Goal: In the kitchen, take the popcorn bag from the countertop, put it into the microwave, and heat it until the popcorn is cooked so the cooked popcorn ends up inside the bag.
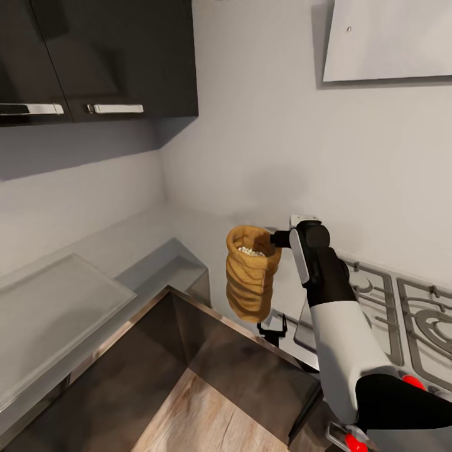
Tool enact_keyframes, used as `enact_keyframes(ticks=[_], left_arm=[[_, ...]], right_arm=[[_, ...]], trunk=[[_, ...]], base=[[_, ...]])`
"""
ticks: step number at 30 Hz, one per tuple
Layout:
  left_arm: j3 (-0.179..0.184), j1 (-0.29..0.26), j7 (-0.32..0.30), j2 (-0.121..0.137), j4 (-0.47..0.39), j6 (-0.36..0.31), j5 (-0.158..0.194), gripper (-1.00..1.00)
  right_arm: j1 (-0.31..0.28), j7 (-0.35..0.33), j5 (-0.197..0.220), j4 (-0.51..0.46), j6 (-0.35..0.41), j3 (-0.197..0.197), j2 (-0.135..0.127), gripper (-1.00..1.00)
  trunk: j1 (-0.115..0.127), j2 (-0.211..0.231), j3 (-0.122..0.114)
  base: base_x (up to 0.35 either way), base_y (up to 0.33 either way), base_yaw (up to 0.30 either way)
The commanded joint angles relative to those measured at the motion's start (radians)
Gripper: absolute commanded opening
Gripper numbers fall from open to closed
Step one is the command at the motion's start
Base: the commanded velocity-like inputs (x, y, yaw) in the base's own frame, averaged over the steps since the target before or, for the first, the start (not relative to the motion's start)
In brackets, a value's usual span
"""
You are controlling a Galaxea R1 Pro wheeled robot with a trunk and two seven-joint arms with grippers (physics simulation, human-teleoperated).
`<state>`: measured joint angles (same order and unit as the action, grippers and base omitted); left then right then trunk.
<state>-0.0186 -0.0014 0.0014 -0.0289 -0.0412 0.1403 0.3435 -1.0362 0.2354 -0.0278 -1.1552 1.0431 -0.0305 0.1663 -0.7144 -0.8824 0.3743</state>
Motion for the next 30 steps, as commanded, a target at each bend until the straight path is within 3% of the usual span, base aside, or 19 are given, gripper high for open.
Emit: enact_keyframes(ticks=[1,30], left_arm=[[-0.001,0.000,0.000,0.000,0.000,0.002,0.003,1.00],[-0.001,0.000,0.000,0.000,0.000,0.003,0.002,1.00]], right_arm=[[-0.001,-0.001,-0.003,0.000,0.004,-0.002,0.001,1.00],[-0.001,0.000,-0.001,0.011,0.004,-0.003,-0.008,1.00]], trunk=[[0.004,0.006,-0.002],[0.115,0.209,-0.093]], base=[[0.000,0.000,0.000],[0.000,0.000,0.000]])
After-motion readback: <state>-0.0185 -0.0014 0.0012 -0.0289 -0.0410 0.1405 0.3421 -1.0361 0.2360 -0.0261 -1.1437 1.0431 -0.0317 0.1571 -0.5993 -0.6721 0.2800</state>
